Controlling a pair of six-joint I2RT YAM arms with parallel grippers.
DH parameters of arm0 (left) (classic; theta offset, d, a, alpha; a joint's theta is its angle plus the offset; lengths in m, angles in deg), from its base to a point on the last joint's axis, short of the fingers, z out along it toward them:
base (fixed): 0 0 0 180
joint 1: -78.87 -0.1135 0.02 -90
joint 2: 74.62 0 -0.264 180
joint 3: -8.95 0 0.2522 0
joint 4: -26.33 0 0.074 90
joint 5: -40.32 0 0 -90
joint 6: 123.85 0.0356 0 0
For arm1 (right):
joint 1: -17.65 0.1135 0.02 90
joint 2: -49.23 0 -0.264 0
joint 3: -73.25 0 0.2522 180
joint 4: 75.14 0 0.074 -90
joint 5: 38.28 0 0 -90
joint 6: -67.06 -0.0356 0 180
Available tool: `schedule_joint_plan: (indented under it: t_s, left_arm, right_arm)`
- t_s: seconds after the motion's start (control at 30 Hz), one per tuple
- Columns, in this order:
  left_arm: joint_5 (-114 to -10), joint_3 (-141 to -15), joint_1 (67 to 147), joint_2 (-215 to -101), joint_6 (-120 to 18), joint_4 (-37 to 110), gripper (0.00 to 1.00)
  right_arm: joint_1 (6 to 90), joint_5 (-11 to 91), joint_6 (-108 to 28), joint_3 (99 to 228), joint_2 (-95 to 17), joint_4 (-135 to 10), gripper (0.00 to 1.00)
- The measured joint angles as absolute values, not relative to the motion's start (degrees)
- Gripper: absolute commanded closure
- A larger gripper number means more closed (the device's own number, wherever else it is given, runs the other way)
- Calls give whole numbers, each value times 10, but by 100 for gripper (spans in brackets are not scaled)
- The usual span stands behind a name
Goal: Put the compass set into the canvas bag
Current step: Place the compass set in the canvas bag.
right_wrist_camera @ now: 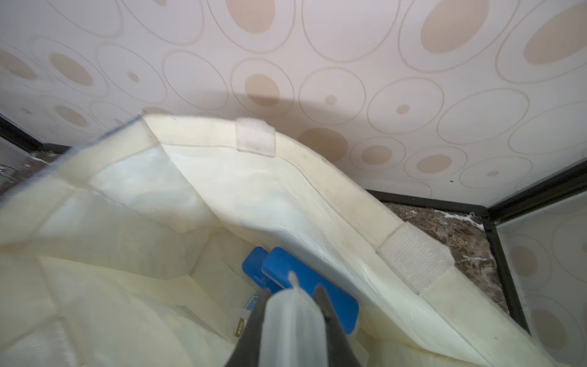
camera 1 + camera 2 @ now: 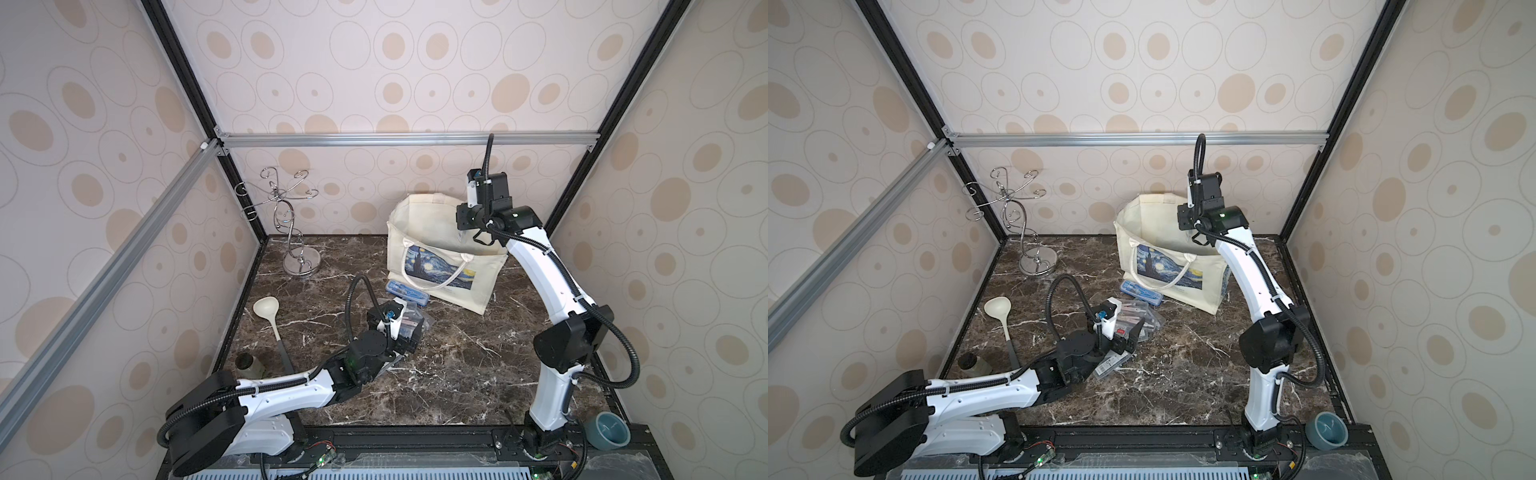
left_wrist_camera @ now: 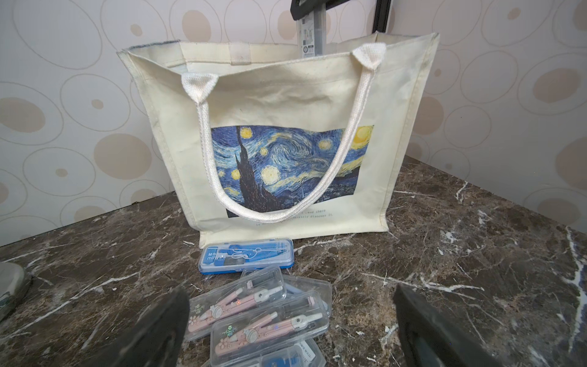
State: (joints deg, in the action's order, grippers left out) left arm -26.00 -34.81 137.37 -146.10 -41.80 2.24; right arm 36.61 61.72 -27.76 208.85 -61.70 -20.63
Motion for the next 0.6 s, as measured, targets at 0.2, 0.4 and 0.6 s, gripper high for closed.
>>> schedule_joint_plan:
  t_s: [0.2,0.4,0.6]
  left_arm:
    - [-255,-379,1372,-1502,-426,51,0]
    - [-248,-414,1370,-1542,-442,75,0]
    - [-245,-432,1365,-1568,-456,99,0]
  right_arm:
    - [353,627,-273,2033,-634,-189,90]
    - [340,607,-269,2018,-646,-155,89]
    - [328,598,-263,2018,-660,-127,83]
